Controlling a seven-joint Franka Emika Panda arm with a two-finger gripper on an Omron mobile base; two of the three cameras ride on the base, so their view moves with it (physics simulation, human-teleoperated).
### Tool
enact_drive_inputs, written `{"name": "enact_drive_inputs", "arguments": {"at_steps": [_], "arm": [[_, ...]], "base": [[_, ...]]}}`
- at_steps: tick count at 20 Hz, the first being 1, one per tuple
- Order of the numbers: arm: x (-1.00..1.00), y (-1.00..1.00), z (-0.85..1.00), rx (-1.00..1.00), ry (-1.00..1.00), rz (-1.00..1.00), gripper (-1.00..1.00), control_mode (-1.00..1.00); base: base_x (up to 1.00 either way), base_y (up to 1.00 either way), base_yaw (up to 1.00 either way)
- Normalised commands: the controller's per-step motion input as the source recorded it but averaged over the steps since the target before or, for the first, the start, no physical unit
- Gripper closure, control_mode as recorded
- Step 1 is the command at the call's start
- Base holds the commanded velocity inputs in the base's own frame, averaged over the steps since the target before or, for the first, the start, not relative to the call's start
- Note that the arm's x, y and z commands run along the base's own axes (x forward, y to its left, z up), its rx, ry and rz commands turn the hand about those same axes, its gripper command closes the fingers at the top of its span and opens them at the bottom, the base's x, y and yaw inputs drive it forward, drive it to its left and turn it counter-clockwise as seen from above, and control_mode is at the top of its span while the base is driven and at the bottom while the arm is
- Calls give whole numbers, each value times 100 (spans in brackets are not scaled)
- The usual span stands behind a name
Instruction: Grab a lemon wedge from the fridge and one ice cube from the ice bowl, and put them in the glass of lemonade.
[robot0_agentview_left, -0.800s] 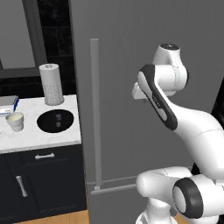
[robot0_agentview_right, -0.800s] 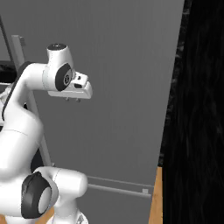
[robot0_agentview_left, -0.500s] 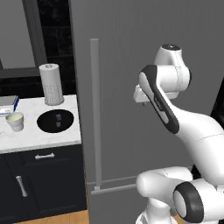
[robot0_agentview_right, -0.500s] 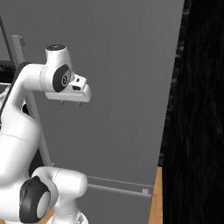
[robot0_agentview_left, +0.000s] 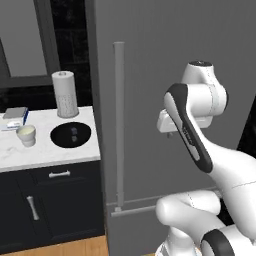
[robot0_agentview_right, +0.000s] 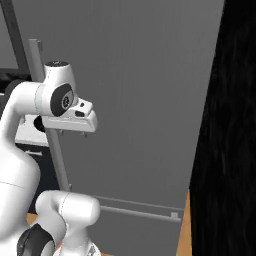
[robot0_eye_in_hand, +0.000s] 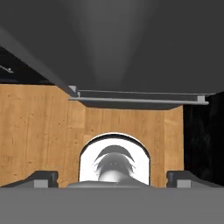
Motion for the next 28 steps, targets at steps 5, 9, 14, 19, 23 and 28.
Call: {"name": "enact_drive_inputs", "arguments": {"at_steps": [5,9,14,19,23,28], "arm": [[0,0,0,0,0,0,-100,100],[0,0,0,0,0,0,-100,100],[0,0,0,0,0,0,-100,100],[0,0,0,0,0,0,-100,100],[0,0,0,0,0,0,-100,100],[0,0,0,0,0,0,-100,100]], "base": [[-16,59,-11],[-17,34,-23],[-5,46,-33],[0,60,-28],[0,39,-22],[0,48,-24]]}}
